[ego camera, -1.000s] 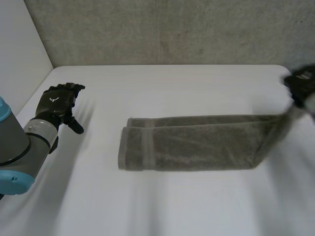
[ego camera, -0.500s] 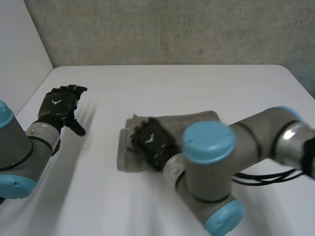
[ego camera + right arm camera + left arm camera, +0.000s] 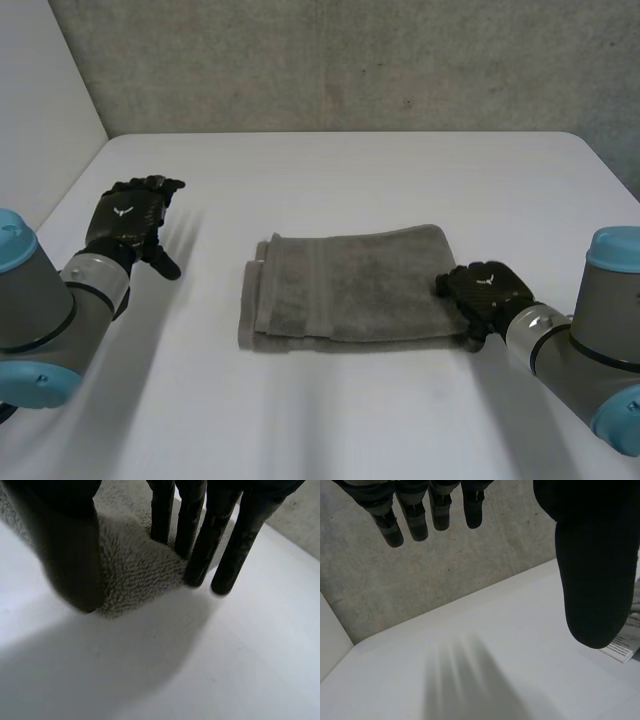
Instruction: Fold the laundry
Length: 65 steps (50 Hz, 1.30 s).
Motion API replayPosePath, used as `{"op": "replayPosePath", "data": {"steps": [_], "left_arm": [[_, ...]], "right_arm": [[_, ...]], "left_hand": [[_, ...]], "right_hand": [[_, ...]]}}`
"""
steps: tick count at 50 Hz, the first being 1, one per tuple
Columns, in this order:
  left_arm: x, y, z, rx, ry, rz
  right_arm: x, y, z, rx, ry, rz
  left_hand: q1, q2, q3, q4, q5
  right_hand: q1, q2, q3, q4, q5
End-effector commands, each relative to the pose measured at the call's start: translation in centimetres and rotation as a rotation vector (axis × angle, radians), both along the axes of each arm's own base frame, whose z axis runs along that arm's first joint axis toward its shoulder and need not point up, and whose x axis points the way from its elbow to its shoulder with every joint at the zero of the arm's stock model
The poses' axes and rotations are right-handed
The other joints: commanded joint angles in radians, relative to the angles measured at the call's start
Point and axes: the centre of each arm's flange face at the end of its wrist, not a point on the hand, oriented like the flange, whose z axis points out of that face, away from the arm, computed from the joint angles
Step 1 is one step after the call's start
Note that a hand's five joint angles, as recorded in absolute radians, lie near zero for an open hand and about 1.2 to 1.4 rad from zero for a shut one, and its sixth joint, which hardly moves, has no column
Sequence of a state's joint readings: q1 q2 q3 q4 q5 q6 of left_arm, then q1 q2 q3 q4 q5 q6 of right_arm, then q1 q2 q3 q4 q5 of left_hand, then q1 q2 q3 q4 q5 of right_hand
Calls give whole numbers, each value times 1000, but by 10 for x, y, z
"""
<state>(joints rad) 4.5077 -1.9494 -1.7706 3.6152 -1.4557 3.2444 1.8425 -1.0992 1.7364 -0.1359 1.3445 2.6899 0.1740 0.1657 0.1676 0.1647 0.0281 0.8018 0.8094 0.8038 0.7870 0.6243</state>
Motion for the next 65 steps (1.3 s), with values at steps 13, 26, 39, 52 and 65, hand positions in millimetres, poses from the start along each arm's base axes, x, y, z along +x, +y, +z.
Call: {"op": "replayPosePath", "data": {"steps": [13,26,39,52,65], "left_arm": [[-1,3,5,-12,4,-4],[-16,20,49,-130,45,-54],[-59,41,68,-51,272,-177],[-70,69,-3,328,162,-128],[-65,72,-30,392,114,-83]], "right_arm": [[118,38,84,-364,-78,333],[182,114,27,-316,127,656],[110,49,114,-241,-346,215],[108,30,60,-39,-335,200],[122,28,2,192,-247,166]], "left_hand": [[1,9,7,10,-28],[1,9,7,10,-28],[1,9,7,10,-28],[1,9,7,10,-28],[1,9,7,10,-28]], "right_hand": [[594,587,592,609,597],[-539,-547,-541,-524,-536],[-627,-635,-629,-612,-624],[-627,-635,-629,-612,-624],[-627,-635,-629,-612,-624]]}}
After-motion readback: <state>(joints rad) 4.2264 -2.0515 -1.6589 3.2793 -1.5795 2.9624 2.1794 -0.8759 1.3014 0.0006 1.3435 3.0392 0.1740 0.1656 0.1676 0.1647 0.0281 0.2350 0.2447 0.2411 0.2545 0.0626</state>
